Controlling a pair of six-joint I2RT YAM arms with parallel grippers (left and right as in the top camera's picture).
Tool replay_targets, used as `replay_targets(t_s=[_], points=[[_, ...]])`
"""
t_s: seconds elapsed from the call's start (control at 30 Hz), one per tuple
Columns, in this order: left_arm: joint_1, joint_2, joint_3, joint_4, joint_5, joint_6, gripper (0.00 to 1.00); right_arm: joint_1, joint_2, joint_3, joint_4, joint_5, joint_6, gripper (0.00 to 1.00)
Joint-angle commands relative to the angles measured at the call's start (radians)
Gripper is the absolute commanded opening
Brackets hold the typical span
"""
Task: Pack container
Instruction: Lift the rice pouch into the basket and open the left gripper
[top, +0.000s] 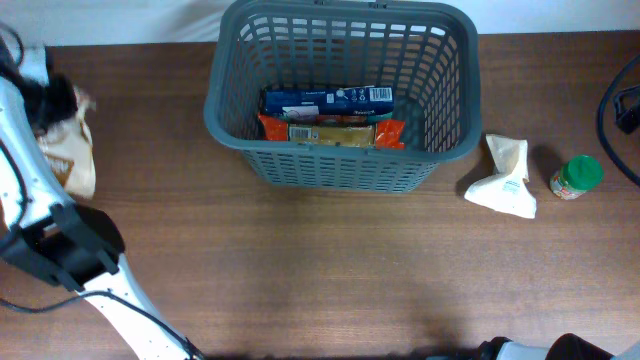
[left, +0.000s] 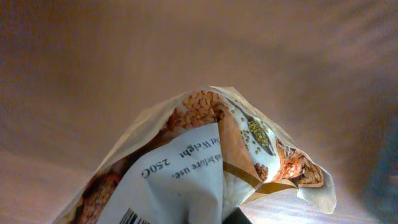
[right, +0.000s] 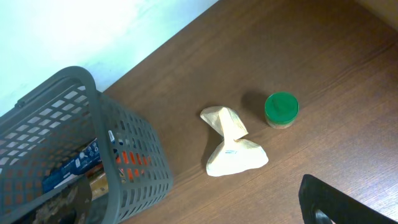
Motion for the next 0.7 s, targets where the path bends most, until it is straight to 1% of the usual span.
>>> replay_targets(t_s=[0.0, 0.07, 0.13, 0.17, 0.2, 0.33, 0.4, 0.43, 0.5, 0.57, 0.67], points=[[-0.15, -0.166, 0.185, -0.008, 0.023, 0.073, 0.02, -0.005, 0.002, 0.002, 0.003, 0.002, -0.007, 0.99], [-0.238, -0.214, 0.24, 0.02, 0.013, 0.158, 0.02, -0.005, 0.002, 0.002, 0.003, 0.002, -0.007, 0.99], [-0.353, -0.259, 0.277, 0.078, -0.04, 0.254, 0.02, -0.006, 0.002, 0.002, 0.003, 0.002, -0.007, 0.99], [-0.386, -0.269, 0.28, 0.096, -0.053, 0.285, 0.02, -0.005, 0.002, 0.002, 0.003, 0.002, -0.007, 0.99], [-0.456, -0.284, 0.281, 0.134, -0.063, 0.357, 0.02, -0.006, 0.002, 0.002, 0.003, 0.002, -0.007, 0.99], [-0.669, -0.28, 0.276, 0.208, -0.063, 0.548, 0.02, -0.006, 0.002, 0.002, 0.003, 0.002, -0.007, 0.99], [-0.75, -0.266, 0.266, 0.227, -0.063, 0.599, 0.02, -0.006, 0.002, 0.002, 0.003, 0.002, -0.007, 0.99], [-0.814, -0.243, 0.256, 0.24, -0.063, 0.636, 0.02, -0.005, 0.002, 0.002, 0.003, 0.002, -0.007, 0.99], [-0.887, -0.198, 0.24, 0.253, -0.062, 0.678, 0.02, -0.005, 0.002, 0.002, 0.003, 0.002, -0.007, 0.99], [-0.95, -0.129, 0.213, 0.258, -0.053, 0.688, 0.02, -0.005, 0.002, 0.002, 0.003, 0.002, -0.007, 0.99], [-1.013, 0.01, 0.151, 0.256, 0.039, 0.687, 0.02, -0.006, 0.002, 0.002, 0.003, 0.002, -0.007, 0.99]])
